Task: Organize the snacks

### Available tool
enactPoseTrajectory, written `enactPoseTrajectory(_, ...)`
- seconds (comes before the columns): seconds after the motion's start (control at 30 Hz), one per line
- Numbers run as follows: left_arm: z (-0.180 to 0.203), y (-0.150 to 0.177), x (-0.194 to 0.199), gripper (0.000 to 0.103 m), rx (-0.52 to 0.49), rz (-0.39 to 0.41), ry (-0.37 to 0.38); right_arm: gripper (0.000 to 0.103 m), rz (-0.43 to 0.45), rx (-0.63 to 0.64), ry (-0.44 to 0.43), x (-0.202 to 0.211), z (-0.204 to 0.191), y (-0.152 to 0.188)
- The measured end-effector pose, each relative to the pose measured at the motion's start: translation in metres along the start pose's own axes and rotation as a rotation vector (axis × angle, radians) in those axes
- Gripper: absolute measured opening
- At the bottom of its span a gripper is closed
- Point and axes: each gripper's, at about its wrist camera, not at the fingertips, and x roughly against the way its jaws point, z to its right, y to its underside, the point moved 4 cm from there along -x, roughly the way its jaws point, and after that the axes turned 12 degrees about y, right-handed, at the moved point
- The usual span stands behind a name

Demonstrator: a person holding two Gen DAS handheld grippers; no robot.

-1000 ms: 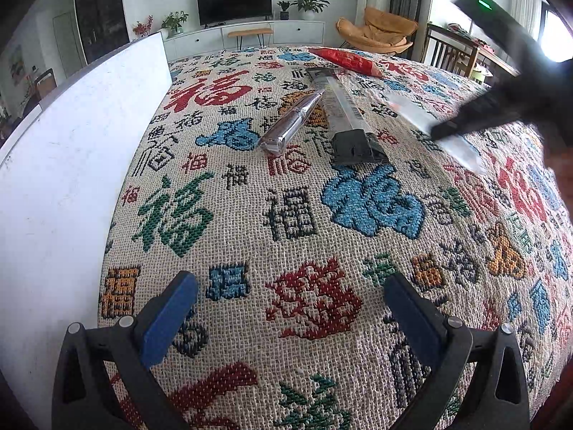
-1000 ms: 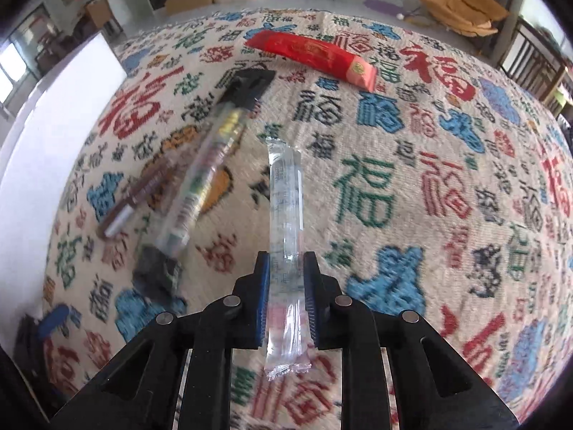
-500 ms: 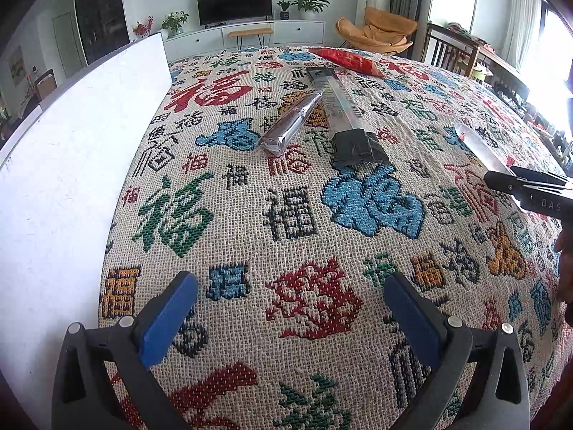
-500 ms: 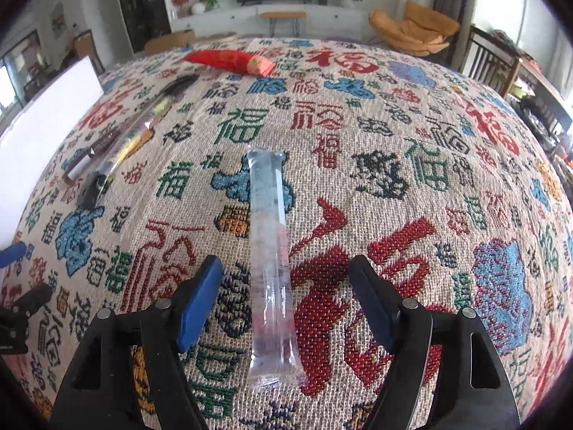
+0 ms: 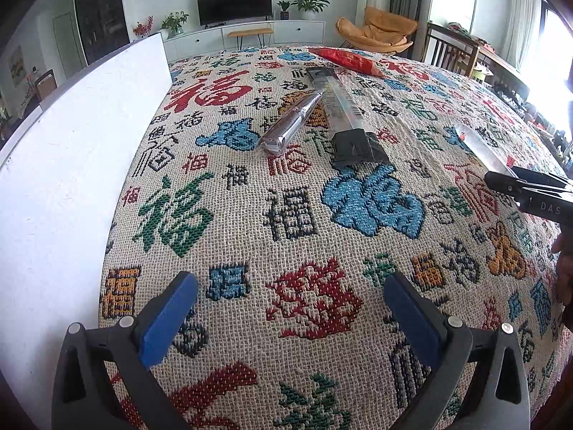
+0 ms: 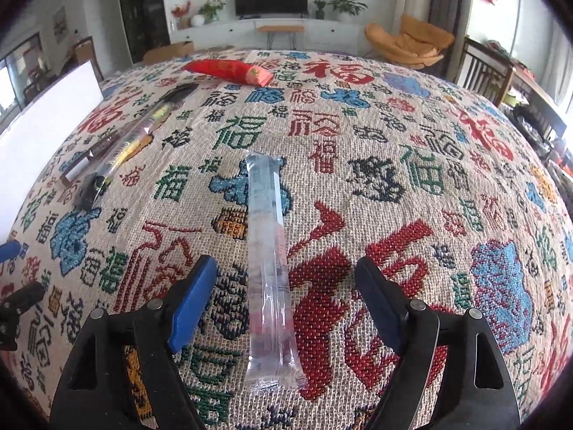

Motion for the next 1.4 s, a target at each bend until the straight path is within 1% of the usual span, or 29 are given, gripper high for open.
enactPoseTrajectory(0.33, 0.000, 0.001, 0.000, 0.103, 0.001, -0.001, 0.000, 0.084, -0.001, -0.003, 0.005, -0.001, 0.001, 0.000)
enactPoseTrajectory(0.43, -0.001, 0.000, 0.002, 0.103, 0.003, -0.004, 0.011, 0.084, -0.001, -0.003, 0.005, -0.001, 0.001, 0.000)
enactPoseTrajectory(0.5, -0.006, -0.003, 0.005, 0.102, 0.046, -0.011, 0.034, 0.084, -0.001, -0.003, 0.004, -0.001, 0.001, 0.000)
enactPoseTrajectory(0.57, -0.015, -0.017, 0.010, 0.101, 0.139, 0.016, 0.099, 0.084, -0.001, -0.003, 0.005, -0.002, 0.001, 0.000)
enactPoseTrajectory(0.6, -0.019, -0.027, 0.013, 0.100, 0.167, 0.029, 0.119, 0.084, -0.001, -0.003, 0.005, -0.002, 0.001, 0.000)
enactPoseTrajectory(0.63, -0.019, -0.040, 0.015, 0.100, 0.171, 0.040, 0.126, 0.084, -0.001, -0.004, 0.004, -0.002, 0.001, 0.000)
enactPoseTrajectory(0.67, -0.018, -0.053, 0.015, 0.100, 0.154, 0.047, 0.128, 0.085, -0.002, -0.005, 0.004, -0.002, 0.001, 0.000)
enactPoseTrajectory(0.7, -0.017, -0.068, 0.013, 0.100, 0.122, 0.050, 0.123, 0.085, -0.001, -0.005, 0.004, -0.002, 0.002, 0.000)
enactPoseTrajectory(0.73, -0.016, -0.081, 0.006, 0.100, 0.085, 0.043, 0.097, 0.085, -0.001, -0.005, 0.005, -0.002, 0.002, 0.000)
enactPoseTrajectory(0.77, -0.017, -0.093, -0.002, 0.095, 0.055, 0.033, 0.061, 0.085, -0.001, -0.005, 0.005, -0.002, 0.002, 0.000)
enactPoseTrajectory(0.8, -0.019, -0.103, -0.012, 0.083, 0.029, 0.015, 0.033, 0.085, -0.001, -0.005, 0.005, -0.002, 0.001, 0.000)
enactPoseTrajectory(0.83, -0.022, -0.111, -0.025, 0.076, 0.014, -0.014, 0.012, 0.085, -0.001, -0.005, 0.006, -0.002, 0.001, 0.000)
enactPoseTrajectory(0.87, -0.023, -0.116, -0.039, 0.067, 0.005, -0.052, 0.006, 0.085, -0.001, -0.005, 0.006, -0.002, 0.001, 0.000)
enactPoseTrajectory(0.9, -0.025, -0.119, -0.051, 0.061, 0.000, -0.084, 0.012, 0.085, -0.001, -0.005, 0.005, -0.002, 0.002, 0.000)
enactPoseTrajectory(0.97, -0.026, -0.118, -0.068, 0.054, -0.013, -0.117, 0.015, 0.085, -0.001, -0.005, 0.005, -0.002, 0.002, 0.000)
enactPoseTrajectory(1.0, -0.025, -0.119, -0.068, 0.041, -0.036, -0.075, 0.016, 0.085, -0.001, -0.005, 0.005, -0.002, 0.002, 0.000)
enactPoseTrajectory(1.03, -0.025, -0.117, -0.070, 0.032, -0.037, -0.079, 0.036, 0.085, -0.002, -0.005, 0.005, -0.002, 0.002, 0.000)
enactPoseTrajectory(1.07, -0.025, -0.115, -0.068, 0.025, -0.027, -0.073, 0.032, 0.085, -0.002, -0.005, 0.005, -0.002, 0.002, 0.000)
enactPoseTrajectory(1.1, -0.026, -0.111, -0.065, 0.022, -0.012, -0.078, 0.036, 0.085, -0.001, -0.005, 0.005, -0.002, 0.002, 0.000)
enactPoseTrajectory(1.17, -0.024, -0.096, -0.054, 0.020, 0.006, -0.087, 0.033, 0.085, -0.001, -0.005, 0.005, -0.002, 0.002, 0.000)
enactPoseTrajectory(1.23, -0.019, -0.070, -0.036, 0.020, 0.030, -0.102, 0.027, 0.085, -0.001, -0.006, 0.005, -0.002, 0.002, 0.000)
enactPoseTrajectory(1.33, -0.004, -0.026, -0.003, 0.020, 0.073, -0.129, 0.081, 0.085, -0.001, -0.005, 0.005, -0.002, 0.002, 0.000)
enactPoseTrajectory(1.4, 0.008, -0.001, 0.016, 0.020, 0.079, -0.131, 0.100, 0.085, -0.001, -0.005, 0.006, -0.002, 0.002, 0.000)
